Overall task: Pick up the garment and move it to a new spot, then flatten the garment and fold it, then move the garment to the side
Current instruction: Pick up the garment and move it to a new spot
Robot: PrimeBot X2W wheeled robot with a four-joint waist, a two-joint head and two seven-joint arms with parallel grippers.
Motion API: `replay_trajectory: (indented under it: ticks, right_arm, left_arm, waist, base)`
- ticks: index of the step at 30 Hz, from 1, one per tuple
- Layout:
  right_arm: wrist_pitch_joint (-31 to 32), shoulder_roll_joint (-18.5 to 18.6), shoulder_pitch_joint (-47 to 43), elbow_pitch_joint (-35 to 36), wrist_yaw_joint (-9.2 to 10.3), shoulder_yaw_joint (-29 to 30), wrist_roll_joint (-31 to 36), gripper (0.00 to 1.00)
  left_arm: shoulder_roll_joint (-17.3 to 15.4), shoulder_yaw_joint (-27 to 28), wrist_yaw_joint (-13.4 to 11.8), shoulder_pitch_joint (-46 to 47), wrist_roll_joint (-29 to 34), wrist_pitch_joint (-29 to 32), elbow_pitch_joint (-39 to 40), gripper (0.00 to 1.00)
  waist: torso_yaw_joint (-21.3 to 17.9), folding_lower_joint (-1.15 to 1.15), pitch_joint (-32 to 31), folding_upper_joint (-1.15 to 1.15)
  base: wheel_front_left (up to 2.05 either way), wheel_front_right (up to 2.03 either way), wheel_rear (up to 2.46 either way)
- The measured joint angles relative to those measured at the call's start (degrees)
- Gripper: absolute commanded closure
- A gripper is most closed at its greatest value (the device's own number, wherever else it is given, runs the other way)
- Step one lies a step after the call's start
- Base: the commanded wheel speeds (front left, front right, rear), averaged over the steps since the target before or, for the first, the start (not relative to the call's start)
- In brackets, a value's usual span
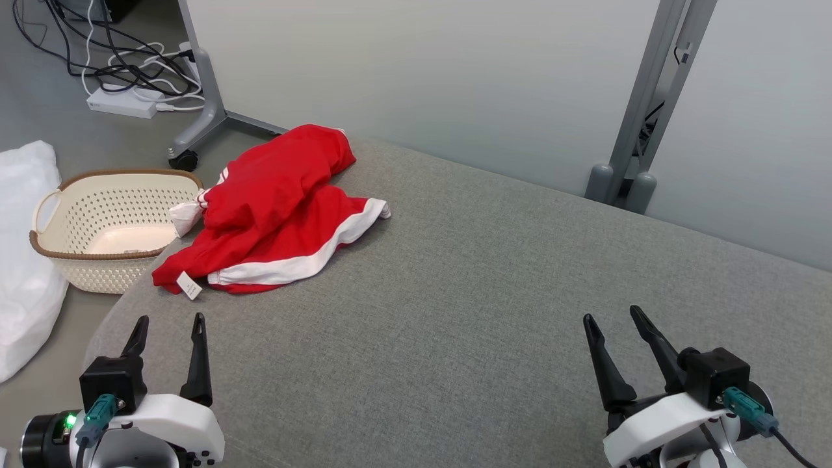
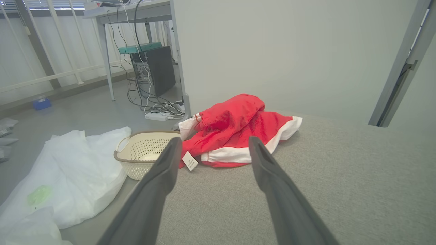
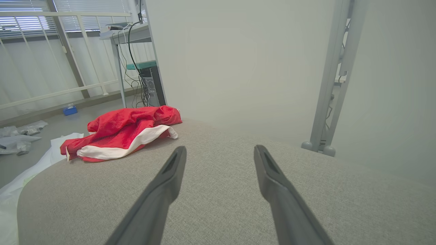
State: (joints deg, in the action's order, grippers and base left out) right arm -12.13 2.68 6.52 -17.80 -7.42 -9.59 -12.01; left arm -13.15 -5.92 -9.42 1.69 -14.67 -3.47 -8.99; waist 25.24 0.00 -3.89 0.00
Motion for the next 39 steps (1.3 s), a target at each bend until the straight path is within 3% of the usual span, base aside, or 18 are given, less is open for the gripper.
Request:
replay_trajectory:
  ticks: [15, 23, 26, 31, 39]
  right_arm:
    - [-0.51, 0.01, 0.00, -1.29, 0.00, -0.12, -0.51, 0.00]
    - [-0.49, 0.01, 0.53, -0.26, 0.00, -0.36, 0.52, 0.00]
    - [-0.23, -0.01, 0.77, 0.37, 0.00, -0.68, 1.21, 0.00]
    - [1.03, 0.00, 2.20, 2.55, 0.00, -1.18, 2.66, 0.00]
    - [3.90, 0.79, 6.01, 6.38, 0.00, -1.68, 5.04, 0.00]
  left_arm:
    - [-1.08, -0.44, 0.26, 0.72, -0.89, 0.51, 0.81, 0.00]
    - [-4.55, 1.23, 0.36, 10.83, -0.65, 2.97, 8.99, 0.00]
    - [-6.39, 1.86, 1.66, 16.57, -1.07, 5.09, 9.68, 0.00]
    - [-8.67, 2.83, 4.77, 25.16, -3.92, 9.11, 2.98, 0.00]
    - [-9.85, 4.99, 8.79, 34.08, -9.57, 11.73, -21.78, 0.00]
  waist:
    - [1.09, 0.00, -0.28, 0.00]
    - [0.17, 0.00, 0.82, 0.00]
    - [-1.12, 0.00, 1.42, 0.00]
    - [-3.87, 0.00, 3.74, 0.00]
    - [-9.04, 0.00, 11.51, 0.00]
  base:
    - [0.00, 0.00, 0.00]
    - [0.00, 0.00, 0.00]
    - [0.00, 0.00, 0.00]
    - [0.00, 0.00, 0.00]
    - [0.00, 0.00, 0.00]
